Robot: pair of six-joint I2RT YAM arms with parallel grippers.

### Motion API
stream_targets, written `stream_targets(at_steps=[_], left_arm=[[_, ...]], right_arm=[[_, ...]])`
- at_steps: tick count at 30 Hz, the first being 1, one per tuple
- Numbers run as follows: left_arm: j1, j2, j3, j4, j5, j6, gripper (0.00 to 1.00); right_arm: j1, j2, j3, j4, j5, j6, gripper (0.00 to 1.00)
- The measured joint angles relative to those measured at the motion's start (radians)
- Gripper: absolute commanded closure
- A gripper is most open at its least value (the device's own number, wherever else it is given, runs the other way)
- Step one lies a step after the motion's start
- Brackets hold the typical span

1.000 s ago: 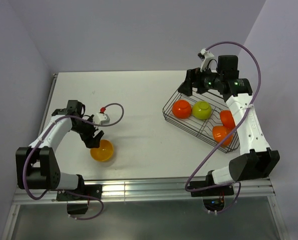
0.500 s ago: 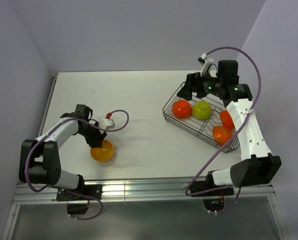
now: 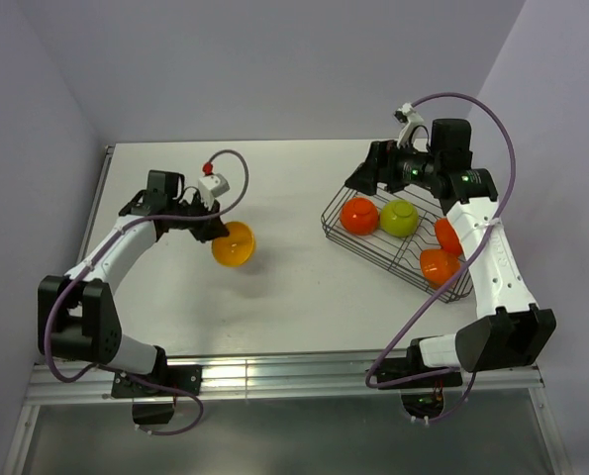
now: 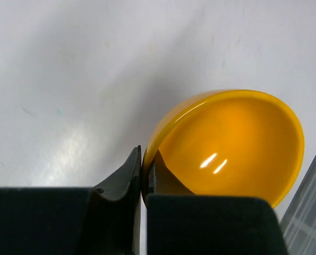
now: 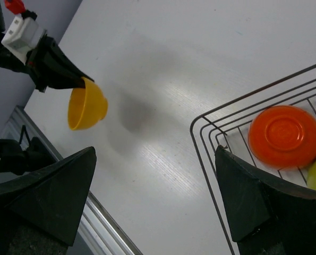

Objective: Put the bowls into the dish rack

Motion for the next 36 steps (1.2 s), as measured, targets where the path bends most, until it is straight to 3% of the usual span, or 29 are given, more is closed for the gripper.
stream_targets(at_steps=[9,15,21,25,36], left_arm=[[-0.044,-0.064,0.005,0.516,0.014,-0.663,1.00],[-0.058,-0.064,0.009,0.747,0.012,-1.032,1.00],[-0.066,-0.036,0.008,0.944,0.037,-1.328,1.00],[-0.071,-0.029,0.005,1.025,0.055,-1.436,1.00],[-0.099,-0.029,-0.025,1.056,0.055,-1.490,1.00]], right_arm=[[0.001,-0.042,-0.052,0.126,-0.119,0.153,0.00],[0.032,-0.032,-0.075,0.213,-0.159,0.277,0.00],[0.151,0.002,-0.079,0.296,-0.177,0.370,0.00],[0.224,0.057,-0.056,0.324,-0.200,0.414,0.00],[0.286,0.082,0.008,0.350,-0.192,0.492,0.00]])
